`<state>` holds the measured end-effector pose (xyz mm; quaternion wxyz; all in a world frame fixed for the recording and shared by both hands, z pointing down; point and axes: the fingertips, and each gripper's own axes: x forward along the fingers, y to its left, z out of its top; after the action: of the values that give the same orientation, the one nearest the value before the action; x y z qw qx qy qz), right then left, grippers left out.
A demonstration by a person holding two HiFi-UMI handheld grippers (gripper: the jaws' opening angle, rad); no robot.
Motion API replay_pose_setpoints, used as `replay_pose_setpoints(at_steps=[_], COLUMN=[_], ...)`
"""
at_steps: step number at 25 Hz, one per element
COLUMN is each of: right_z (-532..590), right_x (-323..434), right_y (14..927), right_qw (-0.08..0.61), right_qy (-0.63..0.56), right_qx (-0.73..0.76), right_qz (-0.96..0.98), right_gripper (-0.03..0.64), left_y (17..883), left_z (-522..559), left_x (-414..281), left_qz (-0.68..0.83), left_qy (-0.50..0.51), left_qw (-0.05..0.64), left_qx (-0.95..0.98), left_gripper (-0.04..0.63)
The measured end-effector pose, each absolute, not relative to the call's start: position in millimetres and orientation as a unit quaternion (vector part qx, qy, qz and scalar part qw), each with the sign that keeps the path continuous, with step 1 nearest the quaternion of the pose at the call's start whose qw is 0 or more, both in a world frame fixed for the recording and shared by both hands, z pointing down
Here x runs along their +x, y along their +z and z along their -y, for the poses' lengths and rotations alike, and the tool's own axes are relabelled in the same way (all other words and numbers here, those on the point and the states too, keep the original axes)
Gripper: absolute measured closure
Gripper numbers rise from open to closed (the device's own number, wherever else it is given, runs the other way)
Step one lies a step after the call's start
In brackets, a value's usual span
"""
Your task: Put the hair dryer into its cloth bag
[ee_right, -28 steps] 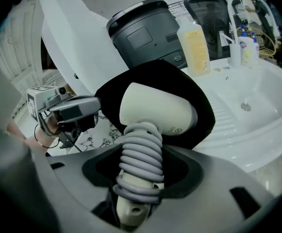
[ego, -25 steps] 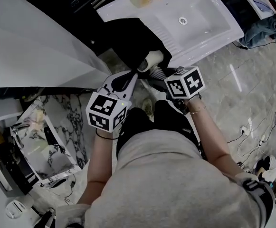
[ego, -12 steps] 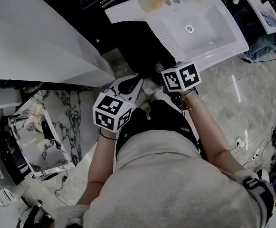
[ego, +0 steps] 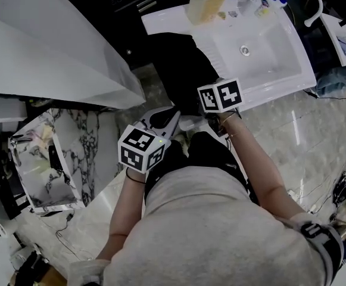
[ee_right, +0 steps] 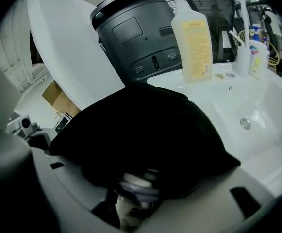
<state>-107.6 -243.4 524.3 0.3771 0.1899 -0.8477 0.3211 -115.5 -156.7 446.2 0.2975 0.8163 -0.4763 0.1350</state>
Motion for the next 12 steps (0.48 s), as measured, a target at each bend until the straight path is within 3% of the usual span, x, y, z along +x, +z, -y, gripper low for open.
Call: replay_pose_setpoints(at_steps=[12], right_z=[268], right_x=[-125], right_y=[550], right_qw=[0.394], right_qy=[0.295], right_qx=[0.185], right_qz=[0.850], right_gripper=[0.385], left_y=[465], left_z=[165], left_x=[-122], left_qz=[0.513], left_qy=[0.126], left_qw=[0.334], left_qx=[0.781], left_gripper=[0.583])
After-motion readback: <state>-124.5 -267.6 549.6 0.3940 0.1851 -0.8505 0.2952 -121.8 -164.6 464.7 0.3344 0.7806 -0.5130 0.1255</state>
